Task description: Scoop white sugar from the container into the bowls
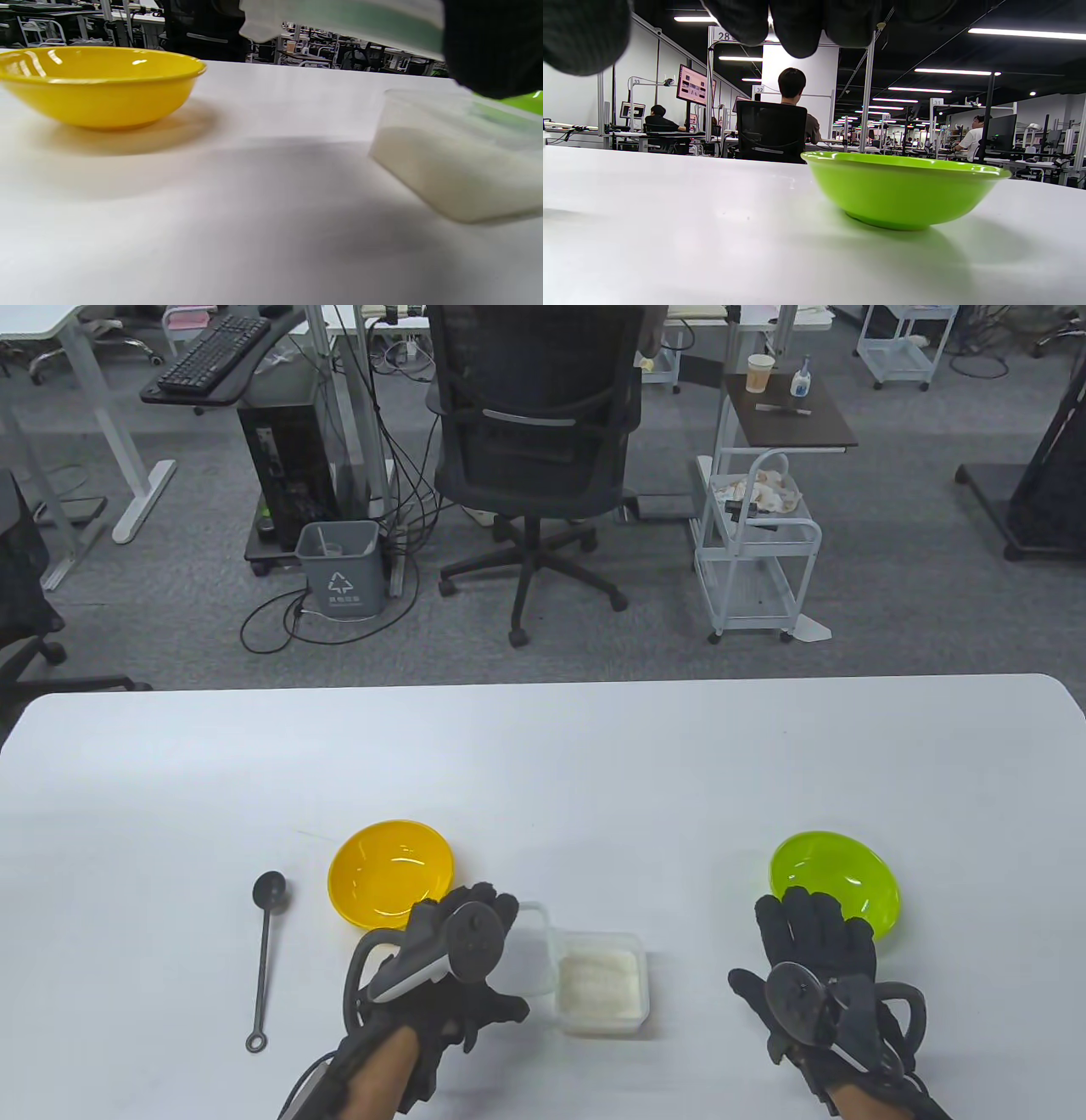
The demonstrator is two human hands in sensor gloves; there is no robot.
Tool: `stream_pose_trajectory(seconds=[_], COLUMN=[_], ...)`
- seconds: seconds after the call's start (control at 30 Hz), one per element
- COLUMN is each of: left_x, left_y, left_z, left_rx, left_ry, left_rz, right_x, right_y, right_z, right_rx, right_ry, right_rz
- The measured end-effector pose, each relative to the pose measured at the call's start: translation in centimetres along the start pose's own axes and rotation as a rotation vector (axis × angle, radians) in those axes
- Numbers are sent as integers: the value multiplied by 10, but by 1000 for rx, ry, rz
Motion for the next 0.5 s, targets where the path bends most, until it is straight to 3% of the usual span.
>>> stream_pose_trajectory(seconds=[0.17, 0.5], left_x=[-14, -17], left_y=[28, 59], left_z=[0, 14], left_rx=[-36, -160], left_ry=[-11, -65], left_rz=[4, 88], right_x=[0, 2], right_y=[-1, -3], right_z=[0, 0], right_rx=[-1, 6], right_ry=[-3, 2], right_rz=[-4, -17])
Point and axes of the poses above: the tracker on the back of each hand, its own x axis roughly to the thumb side, its own z axis roughly from the wrist to the fingertips, y = z × x, the point moved 1 cm from there along z, roughly from the wrist to the fingertips, and after that the axes turned 6 degrees about z, right-handed, at the moved point
